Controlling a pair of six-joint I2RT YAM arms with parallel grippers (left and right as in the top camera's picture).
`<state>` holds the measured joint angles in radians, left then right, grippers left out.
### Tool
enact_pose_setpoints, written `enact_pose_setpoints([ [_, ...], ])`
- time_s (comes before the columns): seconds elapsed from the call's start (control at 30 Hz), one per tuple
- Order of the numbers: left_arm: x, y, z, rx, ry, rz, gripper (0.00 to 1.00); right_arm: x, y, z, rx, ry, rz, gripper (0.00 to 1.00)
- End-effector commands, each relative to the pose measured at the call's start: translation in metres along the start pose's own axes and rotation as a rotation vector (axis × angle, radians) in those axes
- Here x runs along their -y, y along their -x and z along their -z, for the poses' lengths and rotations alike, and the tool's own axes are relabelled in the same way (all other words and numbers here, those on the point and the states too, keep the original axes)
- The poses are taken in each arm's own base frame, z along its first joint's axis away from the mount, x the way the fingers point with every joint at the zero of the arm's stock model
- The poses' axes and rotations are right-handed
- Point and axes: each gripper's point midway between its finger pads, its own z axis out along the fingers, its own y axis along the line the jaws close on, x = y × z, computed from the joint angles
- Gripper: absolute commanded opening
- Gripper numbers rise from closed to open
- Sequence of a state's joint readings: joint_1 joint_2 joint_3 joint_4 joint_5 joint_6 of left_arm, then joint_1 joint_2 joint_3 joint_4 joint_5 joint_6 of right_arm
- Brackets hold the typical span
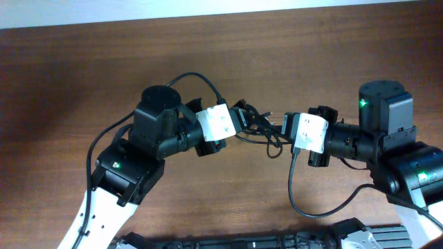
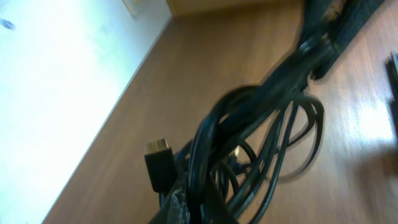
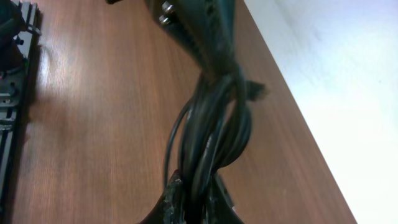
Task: Untangle cables
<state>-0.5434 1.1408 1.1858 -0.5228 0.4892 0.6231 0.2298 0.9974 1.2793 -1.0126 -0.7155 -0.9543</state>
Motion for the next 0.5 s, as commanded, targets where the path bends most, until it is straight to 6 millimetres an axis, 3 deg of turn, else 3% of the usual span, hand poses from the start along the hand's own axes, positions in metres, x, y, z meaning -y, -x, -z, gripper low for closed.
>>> enact_pose_setpoints([
  [0.0,-0.025,0.03,0.005,0.112,0.096,0.114,0.0,-0.001,-0.007,0.005,-0.052,-0.017,-0.007,0.04],
  [0.1,-0.042,0.059,0.012,0.242,0.147,0.205,0.0,-0.003,-0.01,0.006,-0.069,-0.013,-0.018,0.04],
  [0.2,-0.05,0.076,0.018,0.32,0.167,0.268,0.0,-0.003,-0.013,0.006,-0.083,-0.017,-0.022,0.04],
  [0.47,-0.088,0.063,0.036,0.334,0.334,0.519,0.0,0.01,-0.032,0.009,-0.19,-0.099,-0.091,0.04],
])
